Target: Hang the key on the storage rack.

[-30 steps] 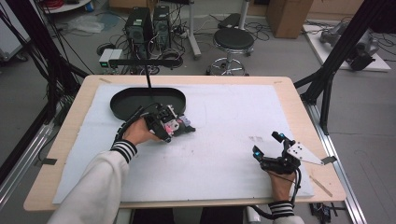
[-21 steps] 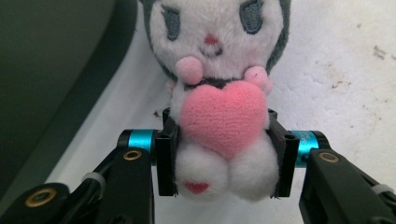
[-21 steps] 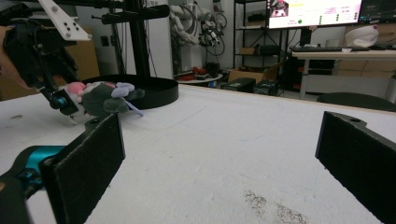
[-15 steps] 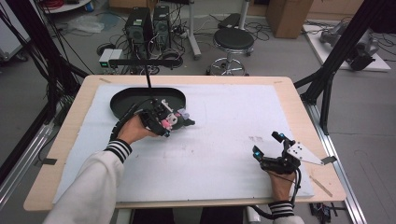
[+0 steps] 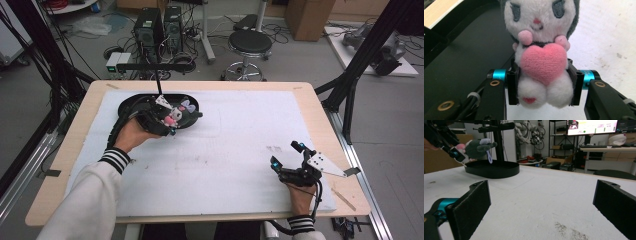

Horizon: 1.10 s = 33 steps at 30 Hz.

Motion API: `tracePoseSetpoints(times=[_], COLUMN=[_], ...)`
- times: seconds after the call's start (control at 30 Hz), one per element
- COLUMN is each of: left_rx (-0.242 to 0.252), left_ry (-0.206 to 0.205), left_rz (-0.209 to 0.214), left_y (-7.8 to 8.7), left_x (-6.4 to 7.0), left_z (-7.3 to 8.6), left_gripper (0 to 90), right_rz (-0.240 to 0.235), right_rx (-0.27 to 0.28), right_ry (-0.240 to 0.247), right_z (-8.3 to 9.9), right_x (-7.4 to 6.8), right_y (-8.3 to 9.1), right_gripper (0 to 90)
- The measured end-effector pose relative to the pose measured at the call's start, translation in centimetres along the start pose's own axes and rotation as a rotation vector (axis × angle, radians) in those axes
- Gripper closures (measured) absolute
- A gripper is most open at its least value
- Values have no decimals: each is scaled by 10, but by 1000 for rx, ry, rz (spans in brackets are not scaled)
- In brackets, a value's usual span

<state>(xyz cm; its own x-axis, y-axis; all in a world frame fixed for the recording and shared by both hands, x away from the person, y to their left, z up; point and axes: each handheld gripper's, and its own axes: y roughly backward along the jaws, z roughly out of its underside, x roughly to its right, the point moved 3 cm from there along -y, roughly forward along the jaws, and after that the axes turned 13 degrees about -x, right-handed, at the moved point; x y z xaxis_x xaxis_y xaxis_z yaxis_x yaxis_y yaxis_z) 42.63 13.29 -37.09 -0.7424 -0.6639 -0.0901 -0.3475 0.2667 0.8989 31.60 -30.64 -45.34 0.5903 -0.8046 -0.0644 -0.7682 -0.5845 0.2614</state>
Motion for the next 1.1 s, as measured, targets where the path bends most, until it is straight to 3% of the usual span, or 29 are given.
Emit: tracePoseSetpoints(times=[0.1,0.23,0.6,0.8,1.1], left_rx=[31,64,139,168,189], left_ry=[19,54,114,169,224], left_rz=[-21,-8,-32,-42,-89], left_y=[7,16,38,46,65], left_x=[-5,-12,-32,-45,-67], left_z=[1,3,11,21,28], left_gripper=[559,559,558,558,557], right_rz=[0,0,1,1,3], right_rx=[1,1,1,2,-2], right_ry=[3,3,14,17,15], right_z=[0,0,0,0,0], right_x=[0,0,0,0,0], right_y=[0,0,0,0,0], right_gripper=[3,3,3,3,3])
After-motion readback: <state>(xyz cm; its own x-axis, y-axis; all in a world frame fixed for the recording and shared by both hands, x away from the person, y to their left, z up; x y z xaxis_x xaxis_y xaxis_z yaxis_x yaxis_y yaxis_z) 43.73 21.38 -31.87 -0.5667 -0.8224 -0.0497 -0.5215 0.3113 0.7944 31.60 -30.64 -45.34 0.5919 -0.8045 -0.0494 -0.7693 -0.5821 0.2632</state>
